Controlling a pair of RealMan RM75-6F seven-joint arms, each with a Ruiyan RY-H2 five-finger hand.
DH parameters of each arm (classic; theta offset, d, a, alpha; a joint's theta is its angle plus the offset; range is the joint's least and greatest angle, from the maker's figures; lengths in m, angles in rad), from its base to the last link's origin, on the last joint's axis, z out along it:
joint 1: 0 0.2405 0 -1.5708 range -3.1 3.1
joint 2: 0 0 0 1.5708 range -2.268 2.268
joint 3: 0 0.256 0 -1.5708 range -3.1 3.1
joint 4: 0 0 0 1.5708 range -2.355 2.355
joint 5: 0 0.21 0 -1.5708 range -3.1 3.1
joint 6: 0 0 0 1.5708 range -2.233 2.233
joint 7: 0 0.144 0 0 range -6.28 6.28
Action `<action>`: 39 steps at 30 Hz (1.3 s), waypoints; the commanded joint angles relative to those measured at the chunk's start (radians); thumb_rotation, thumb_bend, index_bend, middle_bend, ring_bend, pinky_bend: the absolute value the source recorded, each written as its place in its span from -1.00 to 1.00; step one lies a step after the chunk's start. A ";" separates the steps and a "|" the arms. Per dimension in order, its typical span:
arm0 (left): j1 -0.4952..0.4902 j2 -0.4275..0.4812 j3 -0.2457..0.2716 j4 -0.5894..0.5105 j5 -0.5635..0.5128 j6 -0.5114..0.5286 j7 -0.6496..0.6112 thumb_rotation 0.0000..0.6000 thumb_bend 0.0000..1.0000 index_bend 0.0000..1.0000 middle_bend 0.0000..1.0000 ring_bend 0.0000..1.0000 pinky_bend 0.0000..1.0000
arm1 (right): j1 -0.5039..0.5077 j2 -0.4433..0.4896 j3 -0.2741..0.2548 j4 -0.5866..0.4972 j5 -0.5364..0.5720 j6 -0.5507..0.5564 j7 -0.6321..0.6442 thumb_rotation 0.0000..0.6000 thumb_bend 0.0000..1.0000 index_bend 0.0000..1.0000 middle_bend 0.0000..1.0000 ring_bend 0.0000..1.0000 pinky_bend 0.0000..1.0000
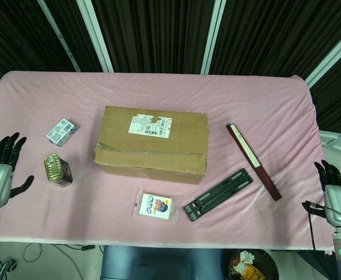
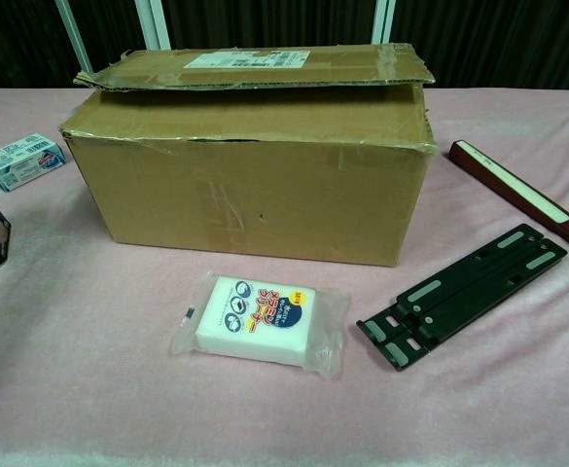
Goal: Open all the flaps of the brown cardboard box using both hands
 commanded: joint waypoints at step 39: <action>-0.544 -0.303 -0.151 0.060 -0.444 -0.314 0.543 1.00 -0.33 -1.00 -1.00 -1.00 -1.00 | 0.002 0.022 0.034 -0.034 0.096 -0.051 0.057 1.00 -0.61 -1.00 -1.00 -1.00 -0.53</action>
